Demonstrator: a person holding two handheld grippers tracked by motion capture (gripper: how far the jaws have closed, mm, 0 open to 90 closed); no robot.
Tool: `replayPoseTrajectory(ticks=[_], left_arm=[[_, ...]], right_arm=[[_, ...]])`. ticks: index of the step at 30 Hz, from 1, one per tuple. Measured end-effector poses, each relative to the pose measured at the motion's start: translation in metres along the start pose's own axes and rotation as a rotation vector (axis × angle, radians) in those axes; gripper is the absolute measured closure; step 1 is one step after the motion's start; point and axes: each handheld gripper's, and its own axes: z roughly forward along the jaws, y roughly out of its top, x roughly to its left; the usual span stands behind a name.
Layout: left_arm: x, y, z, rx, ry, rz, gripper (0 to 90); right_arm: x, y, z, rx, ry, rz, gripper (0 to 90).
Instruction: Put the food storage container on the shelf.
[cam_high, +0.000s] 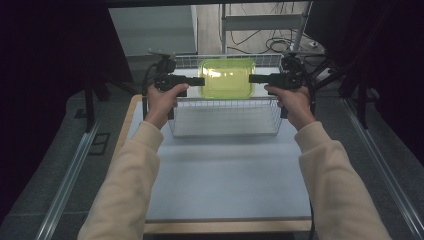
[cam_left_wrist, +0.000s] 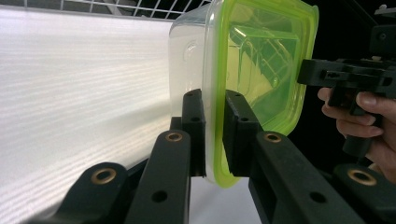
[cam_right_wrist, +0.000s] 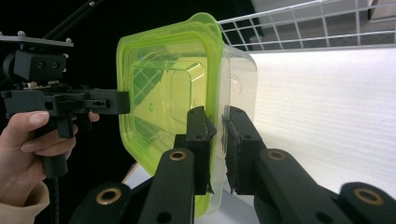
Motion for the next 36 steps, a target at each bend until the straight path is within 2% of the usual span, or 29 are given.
replayPoseTrajectory(ticks=[9, 16, 23, 26, 29, 36], left_arm=[[0.010, 0.005, 0.012, 0.008, 0.018, -0.013, 80.8], [0.014, 0.006, 0.019, 0.007, 0.012, -0.042, 80.9], [0.017, 0.007, 0.020, -0.004, 0.010, -0.044, 80.7], [0.018, 0.008, 0.021, -0.011, 0.006, -0.050, 80.1], [0.020, 0.008, 0.024, -0.019, 0.014, -0.049, 77.4], [0.026, 0.011, 0.031, -0.033, 0.029, -0.077, 72.0]], right_arm=[[-0.013, 0.004, 0.011, 0.014, -0.010, 0.034, 80.5], [-0.021, 0.005, 0.016, 0.026, -0.027, 0.046, 80.1], [-0.024, 0.006, 0.019, 0.020, -0.023, 0.051, 79.9], [-0.024, 0.008, 0.021, 0.019, -0.036, 0.043, 79.0], [-0.023, 0.009, 0.024, 0.013, -0.076, 0.009, 75.4], [-0.025, 0.008, 0.035, -0.002, -0.127, 0.001, 67.6]])
